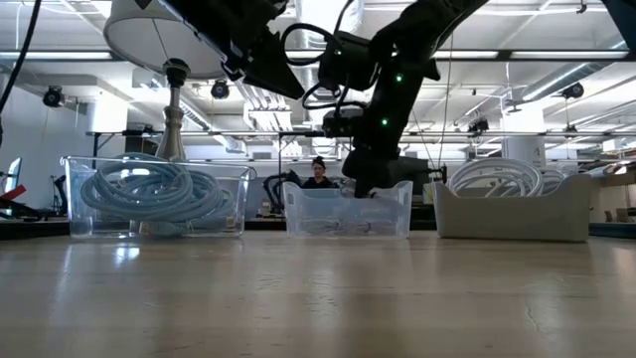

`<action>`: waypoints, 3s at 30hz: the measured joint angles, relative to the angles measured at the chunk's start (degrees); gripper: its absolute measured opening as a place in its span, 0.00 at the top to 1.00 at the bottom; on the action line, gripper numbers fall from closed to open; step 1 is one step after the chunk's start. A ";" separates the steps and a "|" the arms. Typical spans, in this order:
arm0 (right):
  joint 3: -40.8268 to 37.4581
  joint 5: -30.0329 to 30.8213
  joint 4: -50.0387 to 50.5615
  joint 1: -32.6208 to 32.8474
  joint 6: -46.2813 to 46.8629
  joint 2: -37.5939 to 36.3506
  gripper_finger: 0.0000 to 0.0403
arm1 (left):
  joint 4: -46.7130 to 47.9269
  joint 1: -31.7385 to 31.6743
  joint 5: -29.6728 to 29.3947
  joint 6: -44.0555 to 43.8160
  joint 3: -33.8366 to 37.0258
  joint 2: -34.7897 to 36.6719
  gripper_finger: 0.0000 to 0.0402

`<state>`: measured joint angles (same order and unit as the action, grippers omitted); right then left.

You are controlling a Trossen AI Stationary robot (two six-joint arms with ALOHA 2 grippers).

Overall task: Pick & Place USB Port
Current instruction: Put the blue charger cable into the right transparent bin, then return to Home Position

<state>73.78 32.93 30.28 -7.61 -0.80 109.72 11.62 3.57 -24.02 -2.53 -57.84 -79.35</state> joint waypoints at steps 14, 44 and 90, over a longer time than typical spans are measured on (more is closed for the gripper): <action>0.00 0.09 0.36 0.49 -1.10 -2.12 0.65 | 0.00 0.00 -0.12 -0.04 0.02 0.64 0.73; -33.55 -15.52 -13.05 12.63 3.54 -53.15 0.72 | -10.64 0.13 -1.49 2.92 27.04 36.46 0.73; -70.85 -29.10 -38.77 12.60 0.58 -103.95 0.75 | -23.55 0.09 6.13 12.29 57.33 77.94 0.73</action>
<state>2.92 3.82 -8.49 4.98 -0.22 5.76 -11.94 3.66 -17.89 9.76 -0.51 -1.41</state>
